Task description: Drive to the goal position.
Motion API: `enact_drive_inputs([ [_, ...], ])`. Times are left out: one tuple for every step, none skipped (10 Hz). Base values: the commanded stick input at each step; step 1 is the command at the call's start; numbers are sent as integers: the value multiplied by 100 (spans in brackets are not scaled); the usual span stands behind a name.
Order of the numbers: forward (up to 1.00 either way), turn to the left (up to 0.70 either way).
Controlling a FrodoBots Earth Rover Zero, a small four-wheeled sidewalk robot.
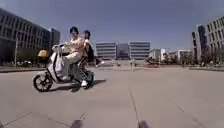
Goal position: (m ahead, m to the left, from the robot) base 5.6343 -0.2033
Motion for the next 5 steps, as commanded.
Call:
enact_drive_inputs([
  [100, 0],
  [100, 0],
  [100, 0],
  [100, 0],
  [100, 0],
])
